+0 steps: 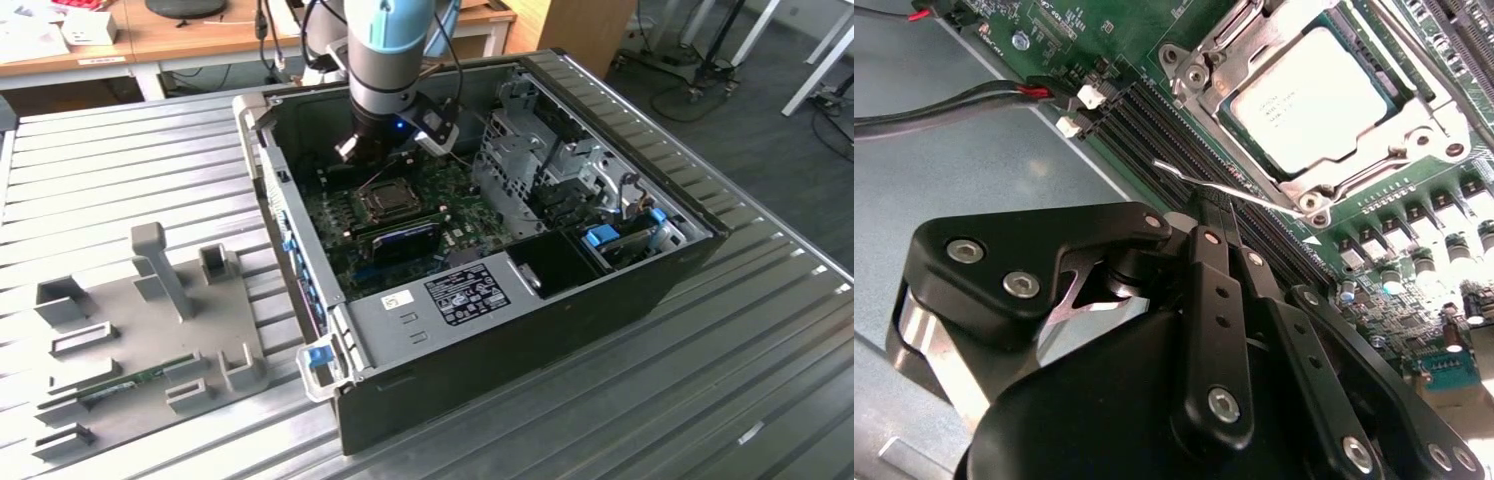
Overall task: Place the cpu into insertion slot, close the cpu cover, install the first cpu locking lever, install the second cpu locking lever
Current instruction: 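Install the first cpu locking lever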
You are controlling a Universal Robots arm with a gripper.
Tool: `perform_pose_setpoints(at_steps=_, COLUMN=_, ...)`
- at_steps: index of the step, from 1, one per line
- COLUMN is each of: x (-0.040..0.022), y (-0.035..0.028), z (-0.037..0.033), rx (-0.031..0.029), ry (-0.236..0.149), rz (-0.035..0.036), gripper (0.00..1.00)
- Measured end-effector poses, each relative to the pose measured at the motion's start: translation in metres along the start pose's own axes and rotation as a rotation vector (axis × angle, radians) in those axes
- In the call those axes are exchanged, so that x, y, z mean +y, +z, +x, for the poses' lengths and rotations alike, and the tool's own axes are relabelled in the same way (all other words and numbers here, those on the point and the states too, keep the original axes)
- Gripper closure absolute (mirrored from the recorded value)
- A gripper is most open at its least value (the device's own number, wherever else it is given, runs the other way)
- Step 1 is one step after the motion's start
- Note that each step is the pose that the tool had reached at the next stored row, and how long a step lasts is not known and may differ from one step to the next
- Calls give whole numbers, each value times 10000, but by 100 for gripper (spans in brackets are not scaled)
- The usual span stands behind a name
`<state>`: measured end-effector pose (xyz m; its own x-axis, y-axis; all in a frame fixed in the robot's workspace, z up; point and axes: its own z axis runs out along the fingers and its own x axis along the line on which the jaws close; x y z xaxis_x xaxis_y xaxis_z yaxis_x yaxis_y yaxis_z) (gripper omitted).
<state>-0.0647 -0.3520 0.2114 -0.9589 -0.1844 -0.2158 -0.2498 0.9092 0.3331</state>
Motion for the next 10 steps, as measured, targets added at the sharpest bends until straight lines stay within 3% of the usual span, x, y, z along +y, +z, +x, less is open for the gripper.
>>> perform_pose_setpoints(at_steps=10, x=-5, y=10, z=-4, rx=-2, ry=0, rz=-2, gripper=90)
